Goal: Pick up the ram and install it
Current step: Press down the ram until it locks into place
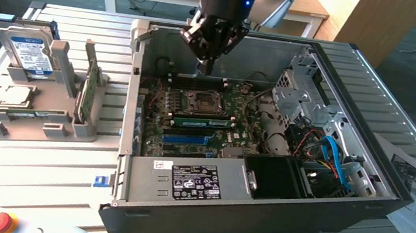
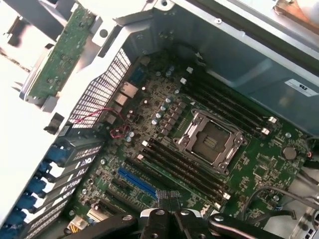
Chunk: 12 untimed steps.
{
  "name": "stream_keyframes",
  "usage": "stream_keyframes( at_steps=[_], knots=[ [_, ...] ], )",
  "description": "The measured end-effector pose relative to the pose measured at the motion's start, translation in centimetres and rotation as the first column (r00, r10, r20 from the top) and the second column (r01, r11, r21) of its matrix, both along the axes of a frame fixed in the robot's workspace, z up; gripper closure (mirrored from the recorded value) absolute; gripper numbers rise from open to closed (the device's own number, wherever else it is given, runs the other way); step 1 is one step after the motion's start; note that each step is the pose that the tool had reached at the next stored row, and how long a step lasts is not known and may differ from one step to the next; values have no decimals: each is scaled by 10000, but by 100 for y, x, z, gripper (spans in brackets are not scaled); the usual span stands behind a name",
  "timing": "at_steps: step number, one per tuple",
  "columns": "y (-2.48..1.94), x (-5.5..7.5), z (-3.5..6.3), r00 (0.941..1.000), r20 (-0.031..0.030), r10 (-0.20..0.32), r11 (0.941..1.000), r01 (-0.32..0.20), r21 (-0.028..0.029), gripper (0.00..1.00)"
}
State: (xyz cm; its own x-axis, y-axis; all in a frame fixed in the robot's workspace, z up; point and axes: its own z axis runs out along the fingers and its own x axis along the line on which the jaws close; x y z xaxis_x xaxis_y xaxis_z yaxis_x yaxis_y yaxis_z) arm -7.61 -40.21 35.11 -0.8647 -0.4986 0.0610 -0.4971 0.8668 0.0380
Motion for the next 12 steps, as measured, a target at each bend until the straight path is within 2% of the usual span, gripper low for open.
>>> stream_keyframes(
  at_steps=[6, 12],
  knots=[
    [0, 0, 0, 9966, 0, -826, 9966, 826, -2, 89],
    [0, 0, 0, 9858, 0, -1677, 9858, 1677, -1, 89]
  ],
)
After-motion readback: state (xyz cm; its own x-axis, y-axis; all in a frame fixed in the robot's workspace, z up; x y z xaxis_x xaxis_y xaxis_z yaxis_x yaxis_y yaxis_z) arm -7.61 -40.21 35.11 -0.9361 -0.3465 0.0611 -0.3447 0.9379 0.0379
